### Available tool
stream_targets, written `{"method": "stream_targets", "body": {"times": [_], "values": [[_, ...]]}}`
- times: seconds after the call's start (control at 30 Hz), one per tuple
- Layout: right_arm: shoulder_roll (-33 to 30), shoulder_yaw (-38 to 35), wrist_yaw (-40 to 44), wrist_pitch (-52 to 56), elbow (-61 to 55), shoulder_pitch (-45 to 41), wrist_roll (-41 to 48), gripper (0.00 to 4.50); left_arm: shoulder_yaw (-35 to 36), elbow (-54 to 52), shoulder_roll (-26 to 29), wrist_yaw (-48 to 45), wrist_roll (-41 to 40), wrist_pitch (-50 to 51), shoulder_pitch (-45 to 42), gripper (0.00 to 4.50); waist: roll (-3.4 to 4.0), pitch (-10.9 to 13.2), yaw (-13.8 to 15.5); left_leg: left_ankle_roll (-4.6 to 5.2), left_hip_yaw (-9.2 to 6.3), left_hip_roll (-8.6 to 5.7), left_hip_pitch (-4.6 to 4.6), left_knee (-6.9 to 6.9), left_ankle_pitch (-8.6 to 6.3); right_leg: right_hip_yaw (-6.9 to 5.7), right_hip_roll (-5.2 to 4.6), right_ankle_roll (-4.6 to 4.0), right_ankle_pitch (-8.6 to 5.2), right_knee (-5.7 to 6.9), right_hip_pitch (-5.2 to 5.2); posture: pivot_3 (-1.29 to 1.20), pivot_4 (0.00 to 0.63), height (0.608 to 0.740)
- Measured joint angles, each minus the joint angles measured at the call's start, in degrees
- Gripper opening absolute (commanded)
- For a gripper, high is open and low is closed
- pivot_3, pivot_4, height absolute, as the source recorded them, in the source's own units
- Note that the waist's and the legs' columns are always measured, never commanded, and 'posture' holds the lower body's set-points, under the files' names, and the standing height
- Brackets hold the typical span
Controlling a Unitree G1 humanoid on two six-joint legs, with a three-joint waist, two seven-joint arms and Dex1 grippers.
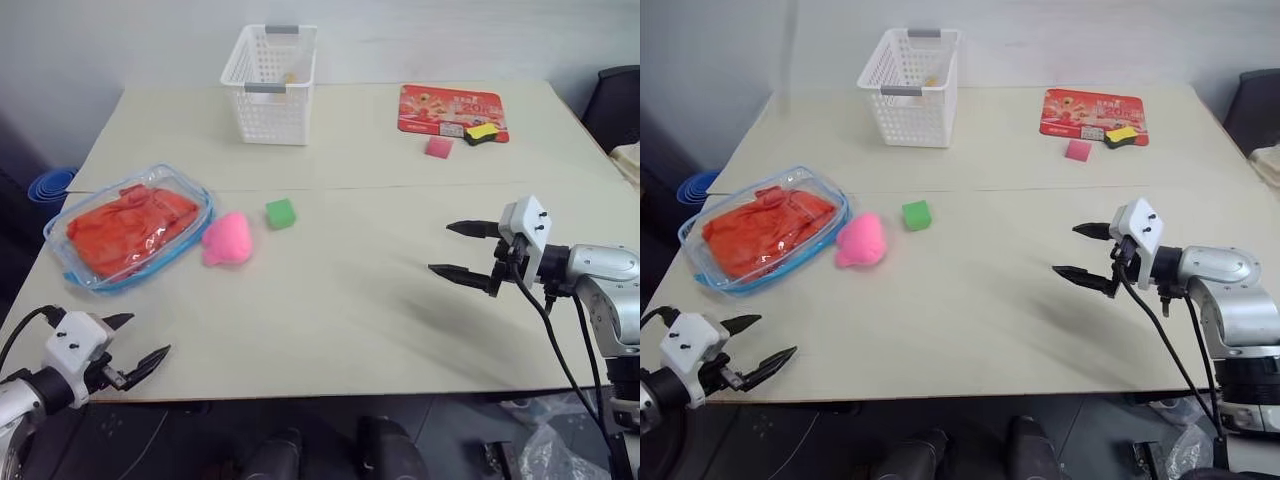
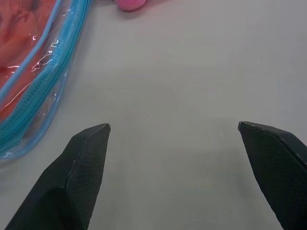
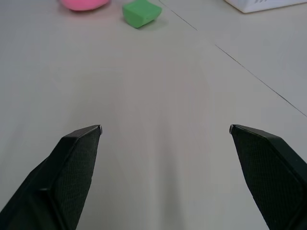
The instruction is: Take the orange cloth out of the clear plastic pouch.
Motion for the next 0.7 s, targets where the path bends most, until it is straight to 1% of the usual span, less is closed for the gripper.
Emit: {"method": "stream_targets", "body": {"times": [0.3, 0.7], "values": [[0.0, 0.0, -0.5, -0.1, 0.0, 0.5, 0.0, 4.48, 0.0, 0.2, 0.0, 0.6, 0.5, 0.0, -0.8, 4.5, 0.0, 0.0, 0.1, 0.02, 0.12, 0.01, 0.0, -0.01, -0.02, 0.12, 0.02, 0.01, 0.01, 0.02, -0.06, 0.0, 0.15, 0.74], [0.1, 0.0, -1.9, -0.4, 0.0, 1.3, -0.4, 4.48, -0.5, -1.9, 0.0, 0.7, -1.6, 4.4, -1.6, 4.5, 0.0, 0.0, 0.1, 0.02, 0.15, 0.02, 0.0, 0.0, -0.02, 0.15, 0.03, 0.01, 0.01, 0.02, -0.08, 0.0, 0.15, 0.74]]}}
